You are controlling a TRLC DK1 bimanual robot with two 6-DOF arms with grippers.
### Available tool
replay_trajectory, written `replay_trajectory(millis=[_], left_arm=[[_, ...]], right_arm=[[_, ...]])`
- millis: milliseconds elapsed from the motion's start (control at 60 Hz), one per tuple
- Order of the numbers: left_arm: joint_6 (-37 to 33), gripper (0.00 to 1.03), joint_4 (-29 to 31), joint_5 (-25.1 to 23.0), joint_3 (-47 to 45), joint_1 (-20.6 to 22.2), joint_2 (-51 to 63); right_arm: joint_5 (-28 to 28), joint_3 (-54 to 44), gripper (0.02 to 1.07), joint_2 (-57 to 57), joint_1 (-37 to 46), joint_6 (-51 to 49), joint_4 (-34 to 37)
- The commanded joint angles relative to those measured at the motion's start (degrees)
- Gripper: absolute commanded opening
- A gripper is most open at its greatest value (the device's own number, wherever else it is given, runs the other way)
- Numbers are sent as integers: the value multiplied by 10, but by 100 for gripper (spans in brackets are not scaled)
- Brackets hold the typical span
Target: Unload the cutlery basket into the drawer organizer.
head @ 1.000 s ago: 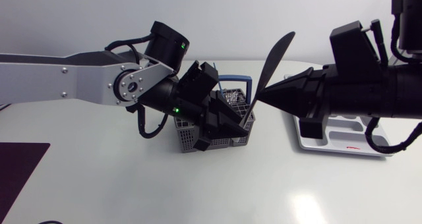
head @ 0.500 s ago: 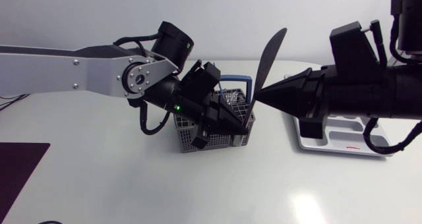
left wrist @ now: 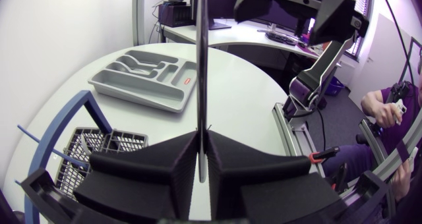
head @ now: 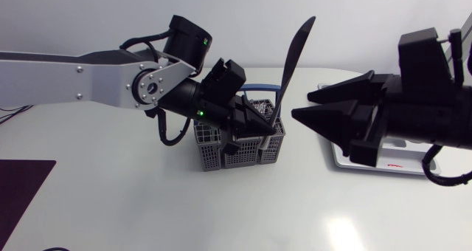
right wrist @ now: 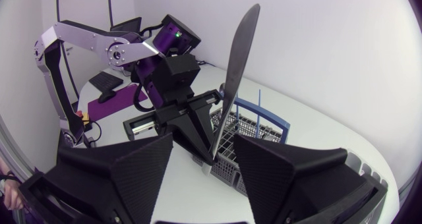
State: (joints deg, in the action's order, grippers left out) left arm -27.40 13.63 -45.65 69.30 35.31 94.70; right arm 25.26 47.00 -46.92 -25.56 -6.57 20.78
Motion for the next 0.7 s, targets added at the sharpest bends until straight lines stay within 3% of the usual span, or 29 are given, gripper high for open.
replay_trajectory(millis=[0, 117, 217, 317, 400, 633, 683], left_arm=[[37, 15, -25, 14, -19, 4, -25], [72, 15, -59, 59, -29, 26, -36], [94, 15, -78, 98, -35, 45, -44], [106, 15, -91, 104, -37, 49, -50], [111, 15, -98, 104, -36, 48, -54], [110, 15, -102, 104, -43, 36, -60], [111, 15, -104, 104, -43, 33, -62]], right_arm=[[-17, -24, 88, -5, -12, 16, -13], [-79, -31, 87, -31, -48, 34, -52], [-101, -27, 87, -60, -56, 37, -73], [-128, -20, 85, -75, -75, 36, -88], [-120, -15, 76, -87, -67, 35, -94], [-118, -21, 72, -92, -54, 35, -107], [-118, -23, 68, -92, -53, 35, -111]])
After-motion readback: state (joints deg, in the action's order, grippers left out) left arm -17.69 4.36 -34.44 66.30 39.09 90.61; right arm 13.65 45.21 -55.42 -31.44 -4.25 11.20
